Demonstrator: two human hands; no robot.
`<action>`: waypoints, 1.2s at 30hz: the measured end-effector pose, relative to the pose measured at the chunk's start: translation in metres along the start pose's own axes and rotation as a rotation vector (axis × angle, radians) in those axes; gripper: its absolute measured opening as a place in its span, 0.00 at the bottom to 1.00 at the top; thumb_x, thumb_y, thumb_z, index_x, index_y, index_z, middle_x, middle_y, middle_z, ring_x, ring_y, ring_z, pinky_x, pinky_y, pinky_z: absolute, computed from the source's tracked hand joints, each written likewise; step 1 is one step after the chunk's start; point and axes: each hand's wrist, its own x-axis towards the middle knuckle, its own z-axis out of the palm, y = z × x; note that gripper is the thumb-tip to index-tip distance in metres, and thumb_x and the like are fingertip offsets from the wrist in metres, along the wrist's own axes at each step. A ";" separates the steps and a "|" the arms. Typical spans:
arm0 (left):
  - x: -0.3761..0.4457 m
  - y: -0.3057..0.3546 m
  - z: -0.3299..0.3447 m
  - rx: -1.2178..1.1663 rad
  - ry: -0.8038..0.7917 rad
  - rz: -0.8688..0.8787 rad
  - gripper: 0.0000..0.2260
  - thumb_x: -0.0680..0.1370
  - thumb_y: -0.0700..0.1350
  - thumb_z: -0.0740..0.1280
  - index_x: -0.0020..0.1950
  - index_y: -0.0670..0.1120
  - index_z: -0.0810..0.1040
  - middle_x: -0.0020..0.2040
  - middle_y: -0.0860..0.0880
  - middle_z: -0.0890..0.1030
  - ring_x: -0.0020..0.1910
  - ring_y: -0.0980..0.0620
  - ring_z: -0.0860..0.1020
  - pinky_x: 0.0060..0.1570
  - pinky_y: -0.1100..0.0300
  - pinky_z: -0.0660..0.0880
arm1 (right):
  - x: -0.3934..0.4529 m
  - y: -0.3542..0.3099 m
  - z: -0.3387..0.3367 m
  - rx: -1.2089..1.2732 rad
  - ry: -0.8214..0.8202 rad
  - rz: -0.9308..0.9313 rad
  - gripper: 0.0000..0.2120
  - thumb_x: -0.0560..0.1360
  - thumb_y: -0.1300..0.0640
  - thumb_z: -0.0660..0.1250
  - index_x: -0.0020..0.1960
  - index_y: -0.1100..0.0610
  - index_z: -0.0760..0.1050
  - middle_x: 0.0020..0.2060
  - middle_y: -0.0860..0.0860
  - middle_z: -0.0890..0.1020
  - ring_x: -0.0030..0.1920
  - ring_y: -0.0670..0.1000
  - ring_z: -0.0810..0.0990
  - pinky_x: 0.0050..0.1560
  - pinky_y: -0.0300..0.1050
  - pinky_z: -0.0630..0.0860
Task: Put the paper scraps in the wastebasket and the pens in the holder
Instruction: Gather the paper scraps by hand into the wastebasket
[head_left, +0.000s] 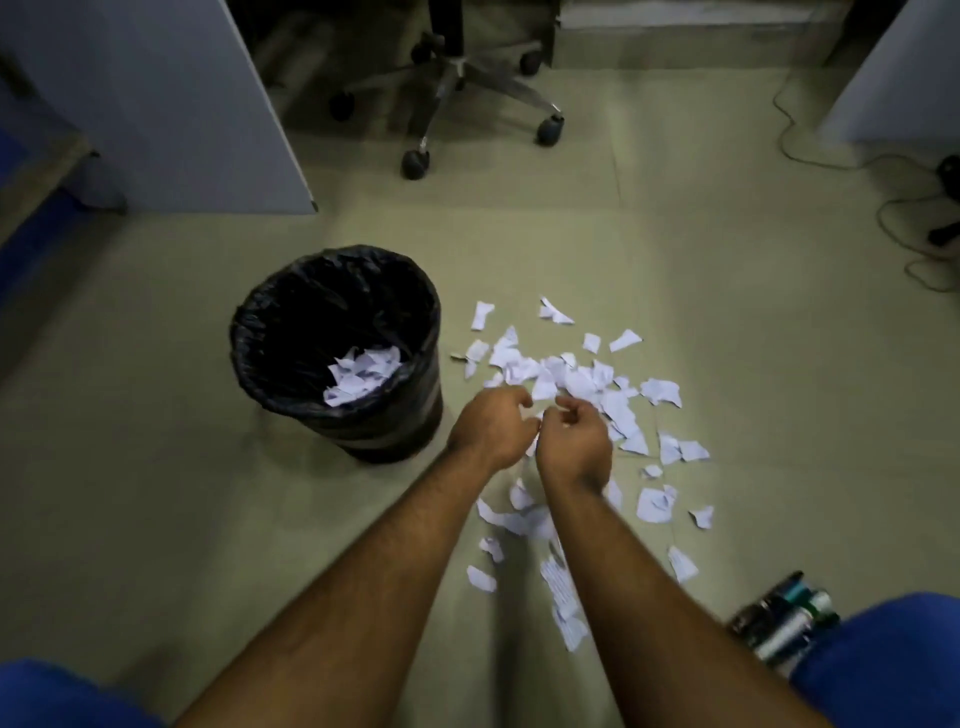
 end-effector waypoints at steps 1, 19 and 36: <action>-0.005 -0.008 0.024 0.051 -0.060 -0.031 0.18 0.75 0.49 0.67 0.63 0.46 0.76 0.60 0.43 0.80 0.60 0.42 0.77 0.57 0.54 0.73 | -0.002 0.028 -0.002 -0.055 -0.007 0.021 0.11 0.76 0.54 0.64 0.56 0.51 0.80 0.52 0.50 0.84 0.54 0.56 0.81 0.49 0.42 0.72; -0.013 -0.052 0.152 -0.398 0.121 -0.477 0.17 0.80 0.46 0.63 0.69 0.43 0.71 0.64 0.38 0.76 0.61 0.39 0.76 0.59 0.54 0.72 | 0.019 0.151 0.024 0.130 -0.048 0.212 0.16 0.73 0.65 0.66 0.59 0.57 0.78 0.58 0.59 0.79 0.54 0.57 0.80 0.54 0.40 0.72; -0.054 -0.057 0.184 -0.695 0.031 -0.664 0.12 0.67 0.41 0.60 0.45 0.54 0.75 0.50 0.43 0.82 0.50 0.38 0.82 0.50 0.44 0.81 | -0.005 0.166 0.006 0.175 0.074 0.416 0.10 0.74 0.62 0.63 0.50 0.54 0.81 0.50 0.52 0.84 0.53 0.56 0.82 0.57 0.48 0.78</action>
